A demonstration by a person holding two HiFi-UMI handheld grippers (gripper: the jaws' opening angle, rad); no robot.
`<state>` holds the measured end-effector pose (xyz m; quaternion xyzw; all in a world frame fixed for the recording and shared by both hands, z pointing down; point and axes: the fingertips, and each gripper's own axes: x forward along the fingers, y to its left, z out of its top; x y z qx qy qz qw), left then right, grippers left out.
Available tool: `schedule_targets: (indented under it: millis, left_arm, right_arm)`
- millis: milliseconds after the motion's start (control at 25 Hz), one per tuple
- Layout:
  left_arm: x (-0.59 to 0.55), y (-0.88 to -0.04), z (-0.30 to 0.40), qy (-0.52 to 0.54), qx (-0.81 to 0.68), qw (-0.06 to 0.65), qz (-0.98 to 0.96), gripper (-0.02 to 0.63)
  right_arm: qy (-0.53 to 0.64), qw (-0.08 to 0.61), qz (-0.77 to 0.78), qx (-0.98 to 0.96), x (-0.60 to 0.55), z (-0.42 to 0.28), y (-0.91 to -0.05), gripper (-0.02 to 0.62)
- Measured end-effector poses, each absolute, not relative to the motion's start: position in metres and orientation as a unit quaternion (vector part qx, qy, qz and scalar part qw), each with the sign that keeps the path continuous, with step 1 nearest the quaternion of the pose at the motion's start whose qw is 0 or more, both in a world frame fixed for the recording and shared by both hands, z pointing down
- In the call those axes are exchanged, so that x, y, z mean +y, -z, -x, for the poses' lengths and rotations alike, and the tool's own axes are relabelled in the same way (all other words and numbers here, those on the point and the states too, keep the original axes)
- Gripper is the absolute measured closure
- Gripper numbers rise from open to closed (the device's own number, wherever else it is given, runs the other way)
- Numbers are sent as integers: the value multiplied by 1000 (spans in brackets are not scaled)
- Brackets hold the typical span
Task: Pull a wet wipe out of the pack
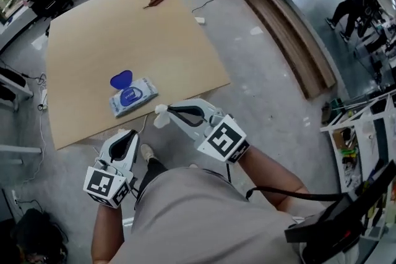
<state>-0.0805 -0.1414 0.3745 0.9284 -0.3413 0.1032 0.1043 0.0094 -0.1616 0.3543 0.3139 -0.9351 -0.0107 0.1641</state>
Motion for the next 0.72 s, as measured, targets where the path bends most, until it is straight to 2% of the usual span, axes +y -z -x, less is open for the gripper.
schedule_targets:
  millis: [360,520,720]
  left_arm:
    - [-10,-327,43,-91,-385,113,-911,594]
    - [16,-322,32,-97,-382,117,-912,594]
    - [43,-307,36,-82,-373,85,-920,595]
  right_arm:
    - [-11,139,-293,-946,-55,-70,-334,591]
    - [3,126,-296,-947,-29,-81,-318,591]
    - [1,113,-309,-944,3,-75,-316,591]
